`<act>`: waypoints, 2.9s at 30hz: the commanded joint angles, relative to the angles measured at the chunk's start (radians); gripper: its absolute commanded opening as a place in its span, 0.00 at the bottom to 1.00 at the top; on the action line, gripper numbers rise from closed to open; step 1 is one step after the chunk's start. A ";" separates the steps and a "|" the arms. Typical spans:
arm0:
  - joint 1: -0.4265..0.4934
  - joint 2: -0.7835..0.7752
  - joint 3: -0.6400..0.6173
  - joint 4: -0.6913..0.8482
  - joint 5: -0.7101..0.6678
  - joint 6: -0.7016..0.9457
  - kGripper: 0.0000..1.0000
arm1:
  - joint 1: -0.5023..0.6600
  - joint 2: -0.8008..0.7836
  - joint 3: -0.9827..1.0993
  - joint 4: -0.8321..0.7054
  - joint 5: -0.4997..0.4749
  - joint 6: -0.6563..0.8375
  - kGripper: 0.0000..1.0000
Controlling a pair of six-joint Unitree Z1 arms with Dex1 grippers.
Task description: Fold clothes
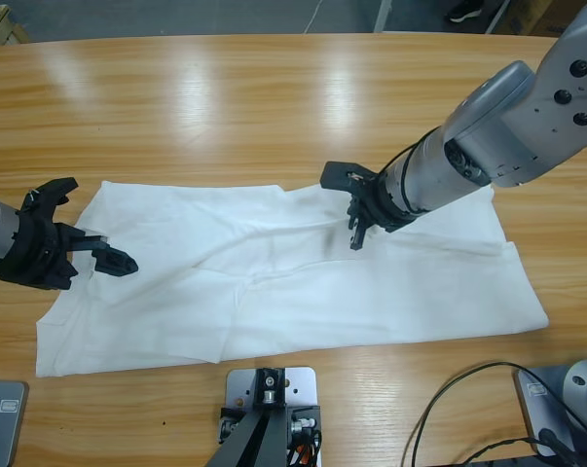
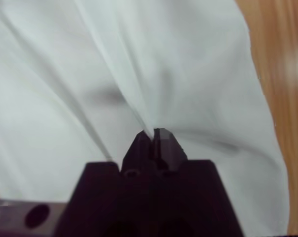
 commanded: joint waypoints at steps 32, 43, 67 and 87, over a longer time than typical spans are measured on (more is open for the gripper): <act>-0.152 0.101 0.158 -0.432 0.073 0.171 0.95 | -0.321 -0.275 0.120 0.308 -0.260 0.575 0.06; -0.158 0.042 0.166 -0.389 0.072 0.188 0.95 | -0.474 -0.249 0.209 0.296 -0.142 0.779 0.05; -0.158 0.024 0.196 -0.385 0.073 0.179 0.95 | -0.474 -0.184 0.232 0.223 -0.027 0.822 0.65; -0.158 0.022 0.196 -0.385 0.075 0.157 0.95 | -0.480 -0.162 0.235 0.216 -0.064 0.762 0.00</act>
